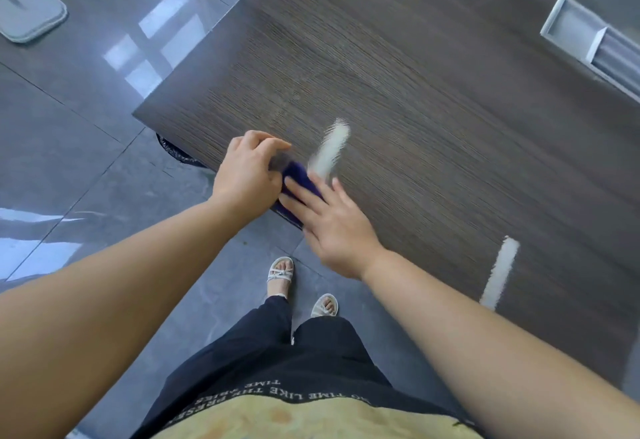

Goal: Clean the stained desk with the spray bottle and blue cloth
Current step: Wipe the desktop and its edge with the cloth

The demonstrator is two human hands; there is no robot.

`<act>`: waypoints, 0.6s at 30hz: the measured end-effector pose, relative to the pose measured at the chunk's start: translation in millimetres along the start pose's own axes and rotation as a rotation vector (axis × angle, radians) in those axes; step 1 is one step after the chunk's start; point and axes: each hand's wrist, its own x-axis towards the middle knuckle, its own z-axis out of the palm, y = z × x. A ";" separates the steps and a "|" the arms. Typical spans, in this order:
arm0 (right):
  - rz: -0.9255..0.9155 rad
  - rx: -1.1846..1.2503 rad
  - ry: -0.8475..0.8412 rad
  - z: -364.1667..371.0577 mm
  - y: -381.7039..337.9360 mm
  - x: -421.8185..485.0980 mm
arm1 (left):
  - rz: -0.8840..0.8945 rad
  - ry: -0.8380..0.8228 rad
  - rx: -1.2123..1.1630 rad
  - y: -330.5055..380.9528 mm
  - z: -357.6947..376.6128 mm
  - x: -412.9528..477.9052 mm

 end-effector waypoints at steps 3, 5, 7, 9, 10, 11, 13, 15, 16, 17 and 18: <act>-0.087 -0.032 -0.016 -8.0 48.1 -74.3 | 0.034 -0.064 0.032 9.6 8.5 -8.3; 0.104 0.004 0.016 -18.7 84.4 -107.1 | 0.028 -0.092 0.063 15.5 15.8 -12.8; 0.387 0.090 0.067 -27.4 97.6 -107.9 | -0.022 -0.091 0.102 19.0 20.6 -14.3; 0.635 0.082 0.140 -25.6 83.7 -82.9 | -0.053 -0.090 0.136 20.2 23.4 -14.7; 0.702 0.053 0.148 -22.8 71.3 -68.4 | -0.053 -0.096 0.155 20.6 25.1 -15.2; 0.714 0.036 0.144 -18.3 56.8 -54.6 | -0.049 -0.115 0.181 19.8 26.0 -15.3; 0.535 0.063 0.122 -9.7 31.7 -45.6 | -0.050 -0.165 0.242 18.6 27.5 -16.9; 0.251 0.050 0.048 -4.3 25.5 -68.5 | -0.064 -0.197 0.289 19.5 29.2 -18.8; 0.146 0.032 0.018 -4.4 31.5 -86.2 | -0.070 -0.206 0.304 20.5 29.8 -19.2; 0.090 0.020 -0.002 -6.0 42.9 -107.0 | -0.072 -0.213 0.311 21.9 30.7 -20.1; 0.080 0.021 -0.002 -8.7 56.6 -125.0 | -0.075 -0.222 0.316 22.2 31.0 -19.7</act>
